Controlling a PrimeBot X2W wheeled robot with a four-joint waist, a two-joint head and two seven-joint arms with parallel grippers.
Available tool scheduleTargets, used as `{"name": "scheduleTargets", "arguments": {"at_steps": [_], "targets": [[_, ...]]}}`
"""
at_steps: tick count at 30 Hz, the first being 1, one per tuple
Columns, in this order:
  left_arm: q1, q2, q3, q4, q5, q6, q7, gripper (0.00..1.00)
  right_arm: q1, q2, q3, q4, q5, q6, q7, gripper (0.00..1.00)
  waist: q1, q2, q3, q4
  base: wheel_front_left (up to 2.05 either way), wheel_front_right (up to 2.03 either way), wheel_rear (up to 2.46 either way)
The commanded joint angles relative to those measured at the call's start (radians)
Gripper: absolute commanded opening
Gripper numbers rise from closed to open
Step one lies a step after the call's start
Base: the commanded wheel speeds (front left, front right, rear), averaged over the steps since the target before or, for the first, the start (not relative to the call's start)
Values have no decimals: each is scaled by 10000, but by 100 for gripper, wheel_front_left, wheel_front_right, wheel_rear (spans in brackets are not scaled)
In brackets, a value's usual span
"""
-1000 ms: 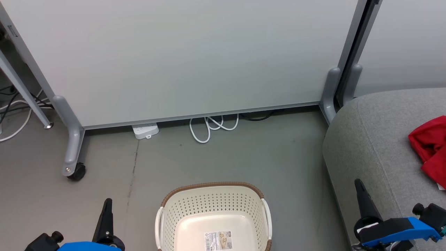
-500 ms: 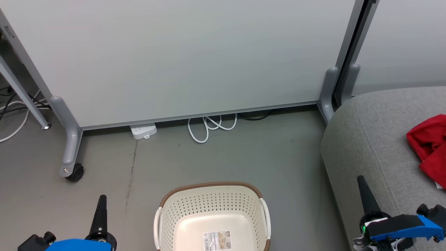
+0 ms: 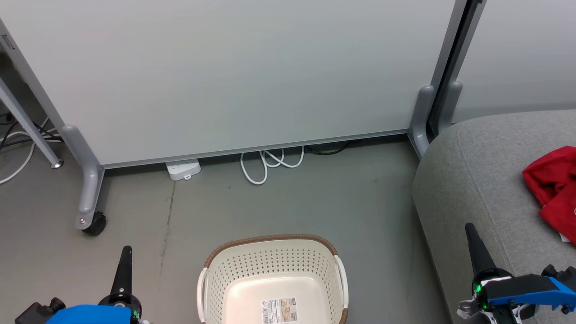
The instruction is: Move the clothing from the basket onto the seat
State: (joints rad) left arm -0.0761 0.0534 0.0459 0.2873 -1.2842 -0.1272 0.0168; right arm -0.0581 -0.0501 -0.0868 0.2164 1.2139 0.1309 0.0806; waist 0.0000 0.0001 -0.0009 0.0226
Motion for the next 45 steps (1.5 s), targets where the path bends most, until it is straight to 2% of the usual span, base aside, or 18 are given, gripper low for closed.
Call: {"name": "scheduleTargets", "arguments": {"at_steps": [1, 45], "targets": [[-217, 47, 89, -117, -192, -39, 82, 0, -228, -6, -32, -33, 263, -1, 47, 0, 0, -1, 1, -6, 0, 0, 0], [-368, -17, 695, -436, -3098, -60, 962, 0, -536, 0, -273, 272, 3774, -3, 323, 0, 0, -1, 36, -207, 0, 0, 0]]}}
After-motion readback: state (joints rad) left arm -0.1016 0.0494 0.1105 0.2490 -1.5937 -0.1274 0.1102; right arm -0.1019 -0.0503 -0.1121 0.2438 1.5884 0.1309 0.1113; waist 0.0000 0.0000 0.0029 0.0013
